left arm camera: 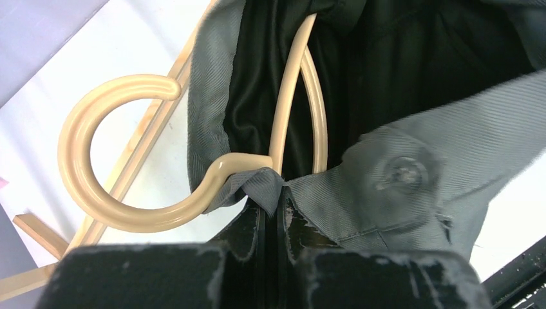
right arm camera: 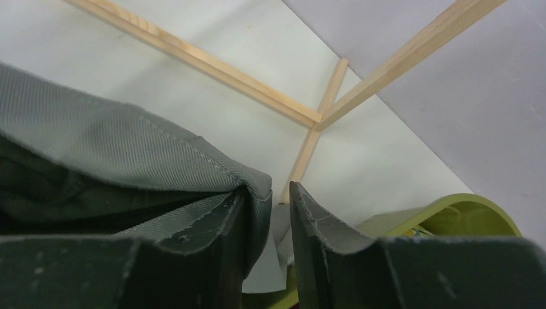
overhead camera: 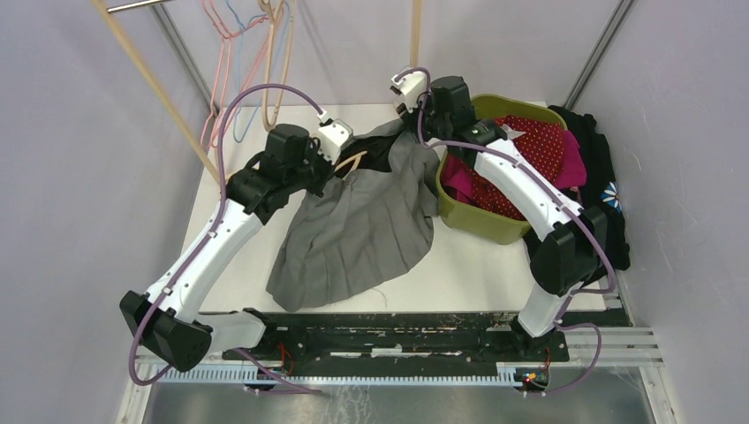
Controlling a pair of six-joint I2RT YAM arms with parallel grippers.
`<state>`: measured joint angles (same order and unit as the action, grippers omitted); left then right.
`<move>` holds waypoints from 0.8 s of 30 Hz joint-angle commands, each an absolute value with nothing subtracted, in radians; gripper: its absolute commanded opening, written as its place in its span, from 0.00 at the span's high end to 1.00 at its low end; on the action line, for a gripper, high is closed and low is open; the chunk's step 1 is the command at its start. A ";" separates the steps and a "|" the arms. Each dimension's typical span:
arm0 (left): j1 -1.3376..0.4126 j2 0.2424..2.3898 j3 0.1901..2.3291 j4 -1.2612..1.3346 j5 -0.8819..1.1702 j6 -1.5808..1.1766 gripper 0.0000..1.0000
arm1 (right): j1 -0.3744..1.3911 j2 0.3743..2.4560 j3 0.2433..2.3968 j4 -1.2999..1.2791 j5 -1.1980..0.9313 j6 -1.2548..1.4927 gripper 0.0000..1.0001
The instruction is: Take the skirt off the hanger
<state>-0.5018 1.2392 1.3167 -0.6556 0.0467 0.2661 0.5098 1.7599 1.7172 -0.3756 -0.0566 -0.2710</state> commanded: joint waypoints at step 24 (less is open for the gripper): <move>-0.512 1.298 1.548 -0.701 0.256 0.466 0.97 | 0.583 1.538 1.574 -0.366 -0.323 -0.358 0.54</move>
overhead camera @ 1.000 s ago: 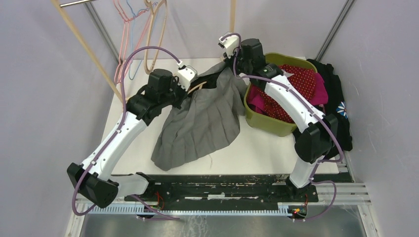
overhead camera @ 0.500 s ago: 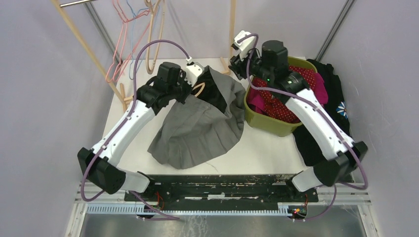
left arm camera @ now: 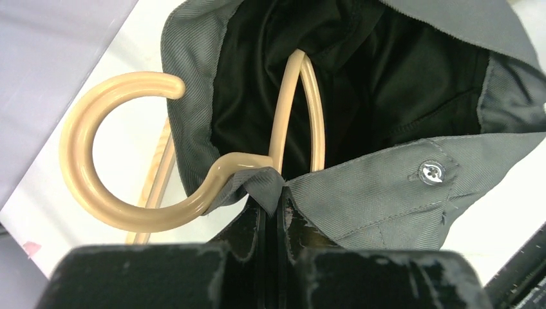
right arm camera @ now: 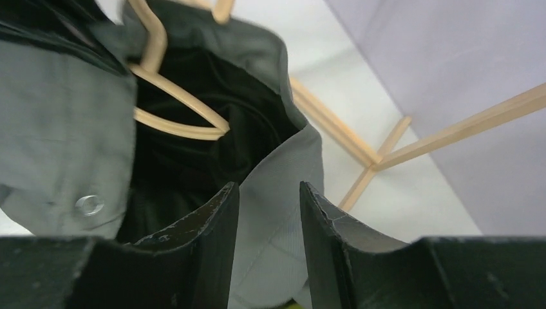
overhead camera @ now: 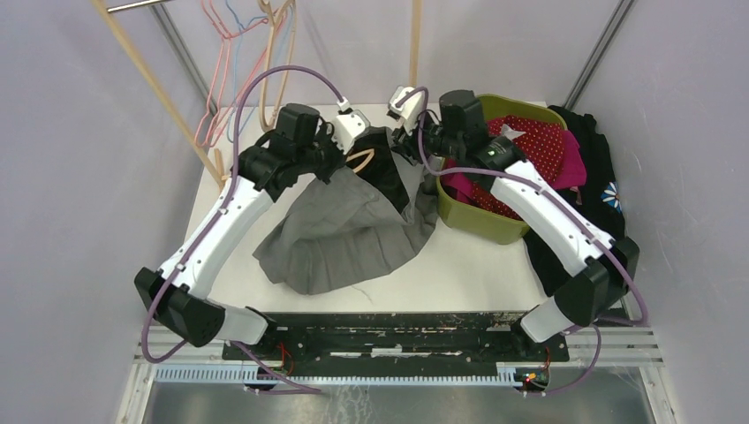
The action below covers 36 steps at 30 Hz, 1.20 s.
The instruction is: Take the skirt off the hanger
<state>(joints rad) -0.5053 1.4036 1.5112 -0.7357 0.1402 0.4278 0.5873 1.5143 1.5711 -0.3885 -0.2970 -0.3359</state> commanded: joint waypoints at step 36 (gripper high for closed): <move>-0.511 1.264 1.499 -0.612 0.270 0.494 0.97 | 0.645 1.571 1.403 -0.322 -0.422 -0.239 0.55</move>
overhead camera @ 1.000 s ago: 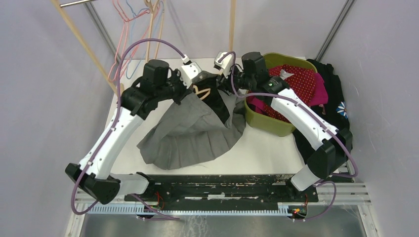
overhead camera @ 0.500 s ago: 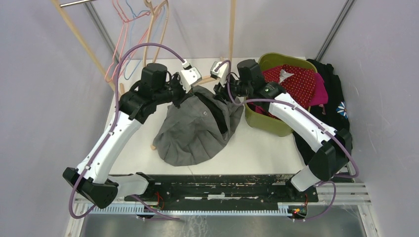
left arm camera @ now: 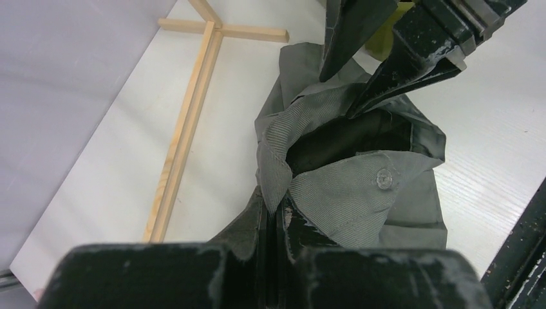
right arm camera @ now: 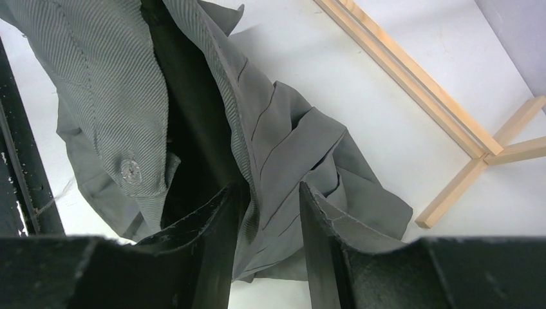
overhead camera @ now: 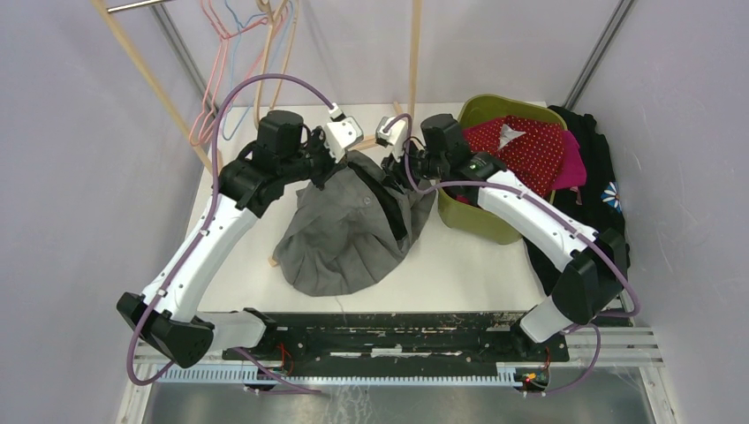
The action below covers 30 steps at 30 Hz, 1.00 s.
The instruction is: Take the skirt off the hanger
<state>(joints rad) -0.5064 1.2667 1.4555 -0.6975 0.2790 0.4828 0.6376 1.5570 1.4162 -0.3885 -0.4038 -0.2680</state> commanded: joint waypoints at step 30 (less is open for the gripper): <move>-0.512 1.188 1.499 -0.341 0.313 0.136 0.69 | 0.658 1.640 1.527 -0.441 -0.358 -0.069 0.99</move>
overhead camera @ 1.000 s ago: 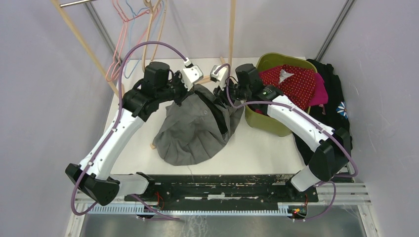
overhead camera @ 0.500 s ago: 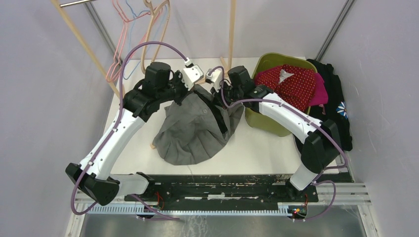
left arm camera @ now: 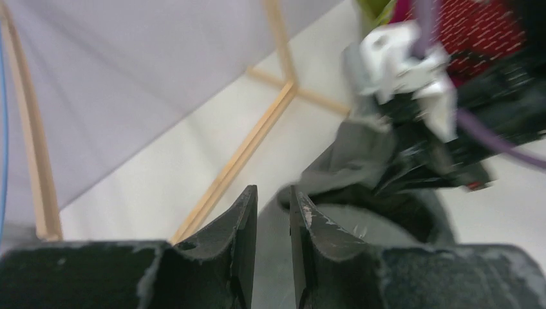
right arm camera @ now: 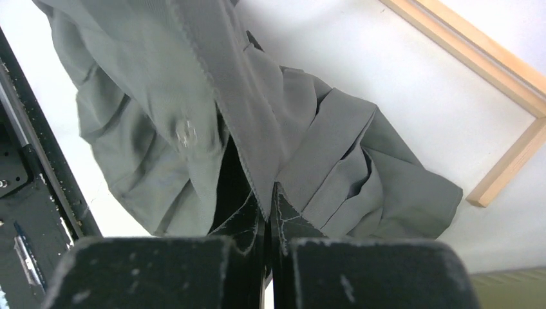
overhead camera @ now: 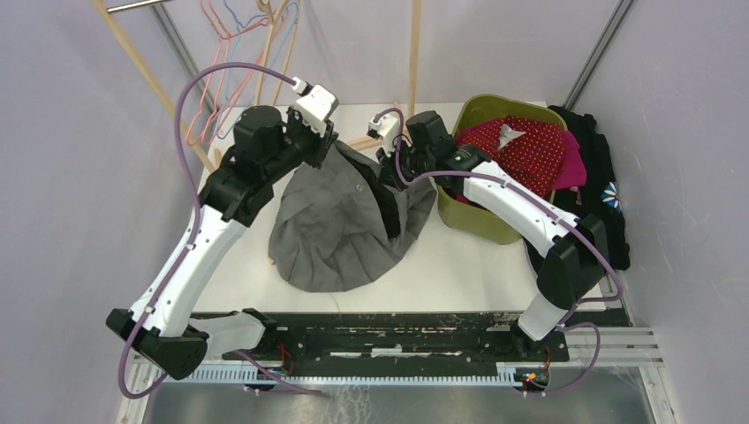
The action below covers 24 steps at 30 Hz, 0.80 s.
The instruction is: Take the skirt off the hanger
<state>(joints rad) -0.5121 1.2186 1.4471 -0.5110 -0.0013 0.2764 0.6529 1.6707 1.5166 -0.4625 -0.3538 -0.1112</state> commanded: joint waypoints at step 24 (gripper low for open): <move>-0.543 1.338 1.439 -0.520 0.279 0.232 0.75 | 0.678 1.673 1.846 -0.592 -0.417 -0.138 0.99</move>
